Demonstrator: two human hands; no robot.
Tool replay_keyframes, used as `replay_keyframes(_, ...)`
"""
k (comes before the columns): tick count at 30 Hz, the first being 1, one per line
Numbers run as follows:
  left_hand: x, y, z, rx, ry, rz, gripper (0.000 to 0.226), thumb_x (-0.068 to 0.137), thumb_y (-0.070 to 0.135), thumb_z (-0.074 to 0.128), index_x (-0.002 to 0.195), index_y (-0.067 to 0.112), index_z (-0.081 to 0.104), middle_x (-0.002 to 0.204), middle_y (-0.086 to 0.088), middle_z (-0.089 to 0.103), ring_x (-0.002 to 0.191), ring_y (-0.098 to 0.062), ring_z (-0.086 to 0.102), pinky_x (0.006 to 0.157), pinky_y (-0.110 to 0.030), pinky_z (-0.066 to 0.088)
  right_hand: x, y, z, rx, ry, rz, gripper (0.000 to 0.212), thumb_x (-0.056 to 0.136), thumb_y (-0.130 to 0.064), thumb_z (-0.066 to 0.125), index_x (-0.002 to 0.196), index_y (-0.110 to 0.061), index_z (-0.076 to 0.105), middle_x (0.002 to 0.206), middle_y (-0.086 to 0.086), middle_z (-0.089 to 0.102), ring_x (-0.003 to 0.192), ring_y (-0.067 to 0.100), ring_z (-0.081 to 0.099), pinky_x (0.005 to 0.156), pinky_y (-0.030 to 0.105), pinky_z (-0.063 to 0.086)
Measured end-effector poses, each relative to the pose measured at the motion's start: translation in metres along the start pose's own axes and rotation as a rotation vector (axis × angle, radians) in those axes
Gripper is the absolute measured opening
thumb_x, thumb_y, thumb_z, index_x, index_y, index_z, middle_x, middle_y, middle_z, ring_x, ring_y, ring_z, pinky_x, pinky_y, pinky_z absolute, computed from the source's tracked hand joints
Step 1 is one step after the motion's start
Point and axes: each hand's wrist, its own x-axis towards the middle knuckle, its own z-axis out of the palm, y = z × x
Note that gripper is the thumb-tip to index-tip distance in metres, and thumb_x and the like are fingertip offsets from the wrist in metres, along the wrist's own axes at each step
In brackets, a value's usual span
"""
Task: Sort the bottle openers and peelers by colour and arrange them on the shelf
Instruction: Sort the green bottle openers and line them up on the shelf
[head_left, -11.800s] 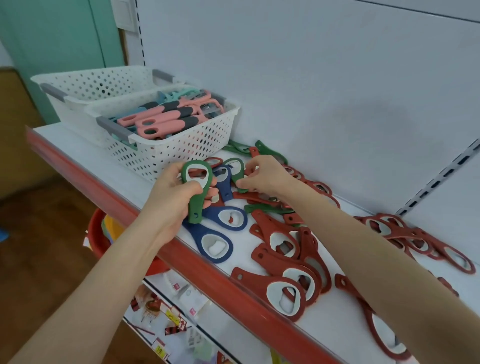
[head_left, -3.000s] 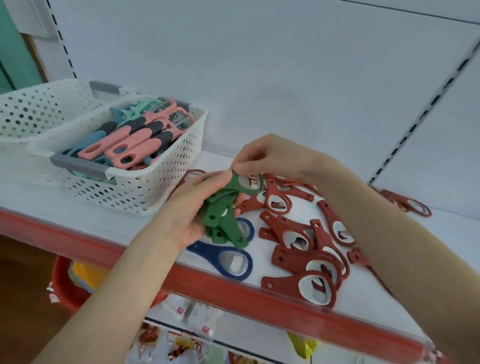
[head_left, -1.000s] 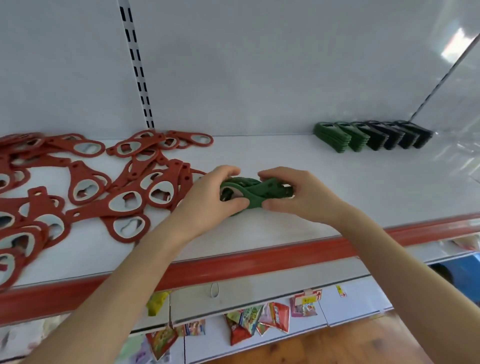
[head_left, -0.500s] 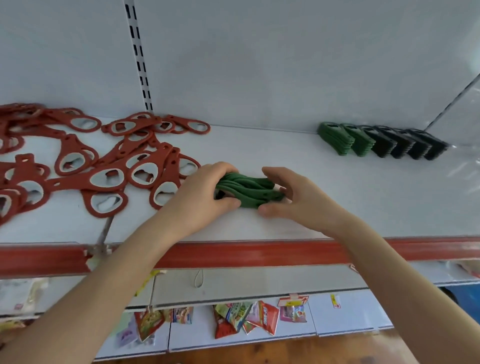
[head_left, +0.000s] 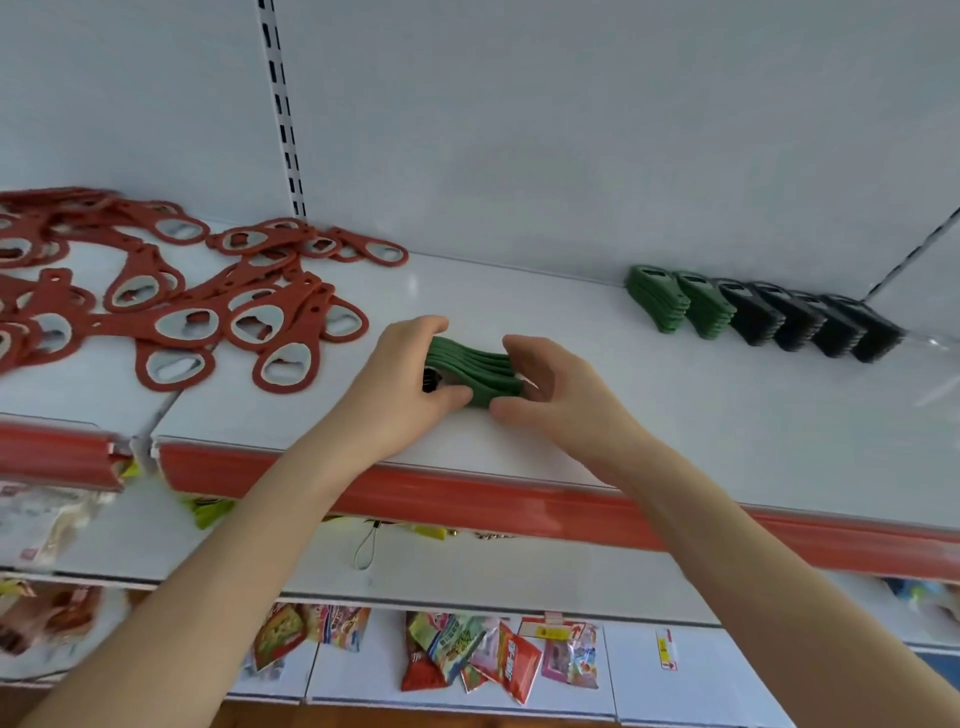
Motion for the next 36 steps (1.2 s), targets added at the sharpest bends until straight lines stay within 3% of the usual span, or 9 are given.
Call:
replay_keyframes(6,0.003,0.004,0.002,-0.033,0.062,0.042,0.055,0.084,0.014,0.064,0.134,0.01,0.041,0.13,-0.01,0.046,0.109,-0.008,0.041,0.078,-0.001,0.026,0.004,-0.004,-0.002,0.064,0.116,-0.04,0.052,0.08,0.008,0.062,0.129,-0.004,0.048,0.119,-0.002,0.052,0.116,0.006,0.048,0.102,0.023,0.039)
replay_keyframes(11,0.004,0.002,0.003,0.001,-0.037,-0.045,0.065,0.088,0.018,0.06,0.143,0.007,0.026,0.142,-0.013,0.032,0.131,-0.021,0.032,0.093,-0.015,0.023,0.005,0.003,0.0,-0.045,0.067,-0.002,0.056,0.081,0.001,0.065,0.133,-0.009,0.045,0.129,-0.002,0.05,0.123,0.007,0.041,0.105,0.023,0.035)
replay_keyframes(15,0.006,0.006,0.007,0.019,-0.06,-0.048,0.065,0.091,0.014,0.054,0.144,0.005,0.018,0.144,-0.015,0.027,0.13,-0.021,0.03,0.078,-0.006,0.018,0.005,0.002,0.007,-0.043,0.104,-0.001,0.057,0.082,0.001,0.063,0.135,-0.008,0.042,0.127,0.001,0.051,0.117,0.011,0.048,0.103,0.026,0.038)
replay_keyframes(21,0.006,0.006,0.005,0.039,-0.079,-0.056,0.066,0.093,0.016,0.052,0.145,0.004,0.013,0.151,-0.013,0.014,0.14,-0.019,0.014,0.102,-0.018,0.014,0.006,0.003,0.004,-0.218,0.089,-0.058,0.046,0.085,-0.002,0.059,0.13,-0.005,0.049,0.126,0.006,0.056,0.118,0.018,0.051,0.104,0.029,0.038)
replay_keyframes(26,0.007,0.008,0.004,0.043,0.001,-0.005,0.056,0.091,0.014,0.054,0.139,-0.001,0.028,0.14,-0.016,0.033,0.13,-0.022,0.03,0.08,-0.006,0.016,0.008,0.0,-0.003,-0.243,0.113,-0.092,0.039,0.084,-0.004,0.063,0.122,-0.004,0.057,0.119,0.007,0.06,0.114,0.017,0.054,0.1,0.025,0.04)
replay_keyframes(29,0.007,0.006,0.004,0.083,-0.04,0.031,0.057,0.093,0.015,0.051,0.141,0.0,0.023,0.142,-0.016,0.03,0.129,-0.023,0.03,0.085,-0.01,0.02,0.009,0.002,-0.004,-0.278,0.083,-0.093,0.039,0.083,-0.003,0.064,0.122,-0.005,0.056,0.121,0.008,0.059,0.115,0.018,0.053,0.099,0.021,0.04)
replay_keyframes(32,0.008,0.002,0.004,0.178,-0.107,0.055,0.059,0.095,0.018,0.047,0.143,0.001,0.017,0.138,-0.019,0.032,0.124,-0.026,0.035,0.093,-0.02,0.026,0.011,0.006,-0.006,-0.359,0.034,-0.096,0.042,0.083,-0.004,0.064,0.124,-0.007,0.054,0.127,0.008,0.053,0.118,0.02,0.05,0.103,0.028,0.04)
replay_keyframes(36,0.005,-0.001,0.002,0.256,-0.123,0.086,0.058,0.097,0.023,0.044,0.144,0.006,0.016,0.132,-0.02,0.035,0.117,-0.027,0.04,0.091,-0.024,0.031,0.015,0.001,-0.013,-0.34,-0.041,-0.094,0.042,0.082,-0.002,0.066,0.122,-0.007,0.054,0.124,0.003,0.052,0.113,0.014,0.05,0.099,0.023,0.042)
